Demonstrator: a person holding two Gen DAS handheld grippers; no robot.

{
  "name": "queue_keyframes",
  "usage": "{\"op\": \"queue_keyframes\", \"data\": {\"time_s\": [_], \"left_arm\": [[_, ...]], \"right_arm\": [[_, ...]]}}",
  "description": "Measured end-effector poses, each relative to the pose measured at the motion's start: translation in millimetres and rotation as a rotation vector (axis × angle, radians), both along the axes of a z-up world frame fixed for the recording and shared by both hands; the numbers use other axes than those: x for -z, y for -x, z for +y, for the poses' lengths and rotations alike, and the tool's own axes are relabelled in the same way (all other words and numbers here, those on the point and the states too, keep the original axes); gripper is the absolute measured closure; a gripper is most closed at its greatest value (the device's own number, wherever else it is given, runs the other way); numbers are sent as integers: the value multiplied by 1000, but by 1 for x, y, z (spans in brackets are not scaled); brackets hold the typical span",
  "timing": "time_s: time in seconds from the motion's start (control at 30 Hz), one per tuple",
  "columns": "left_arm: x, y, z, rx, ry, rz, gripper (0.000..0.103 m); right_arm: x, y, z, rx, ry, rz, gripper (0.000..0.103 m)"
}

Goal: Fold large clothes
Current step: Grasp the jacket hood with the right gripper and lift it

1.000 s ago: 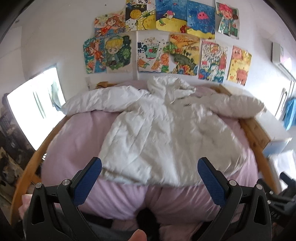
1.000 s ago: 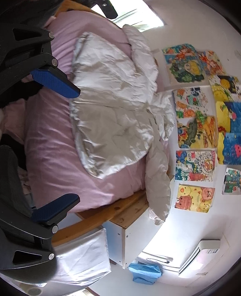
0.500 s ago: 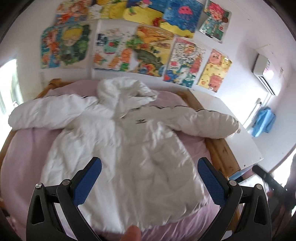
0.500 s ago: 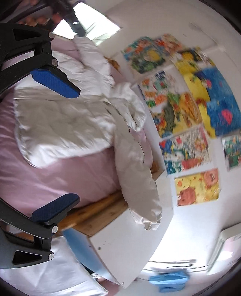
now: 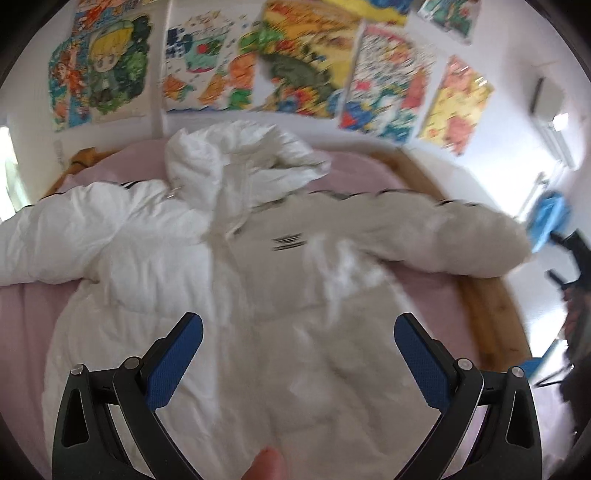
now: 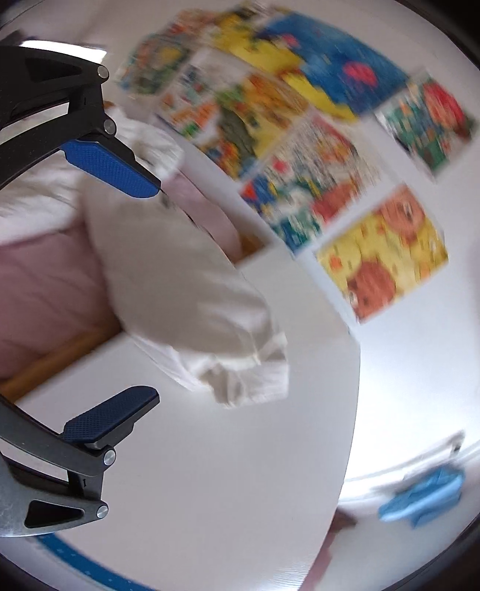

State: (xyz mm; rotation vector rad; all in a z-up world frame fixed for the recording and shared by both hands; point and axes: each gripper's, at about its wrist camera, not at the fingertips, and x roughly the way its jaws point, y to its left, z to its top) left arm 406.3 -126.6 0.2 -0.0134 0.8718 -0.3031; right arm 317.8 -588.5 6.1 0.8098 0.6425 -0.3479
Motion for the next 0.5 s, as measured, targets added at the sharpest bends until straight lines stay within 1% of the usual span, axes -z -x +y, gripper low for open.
{"op": "queue_keyframes", "data": {"time_s": [0.07,0.1,0.13,0.2,0.23,0.27,0.3,0.33,0.37,0.4,0.43,0.47,0.5], "left_arm": [[18,-11,6,-31,-47,30,1],[23,-15,8,-39,-56,45,1],[32,-21,12,-58,-68,82,1],[45,-32,23,-93,-63,147,1],[49,-36,28,-105,-54,168,1],[49,-37,29,-113,-49,179,1],[48,-40,33,-124,-40,191,1],[48,-45,38,-129,-35,199,1],[46,-48,38,-128,-36,202,1],[44,-51,40,-124,-37,202,1],[40,-55,44,-119,-42,193,1],[36,-55,43,-119,-46,186,1],[31,-57,45,-117,-51,176,1]], "right_arm": [[15,-9,-17,55,-39,17,6],[24,-13,-25,81,-61,23,8],[32,-16,-32,104,-81,29,10],[45,-20,-43,145,-113,31,17],[49,-22,-47,158,-121,29,23],[52,-23,-50,170,-124,30,30],[55,-24,-53,179,-130,21,33],[57,-26,-54,179,-137,7,40],[57,-29,-56,180,-136,6,51],[57,-30,-56,183,-126,5,54],[55,-30,-55,188,-113,-5,65],[51,-29,-53,193,-98,-16,69],[46,-32,-50,198,-82,-21,71]]}}
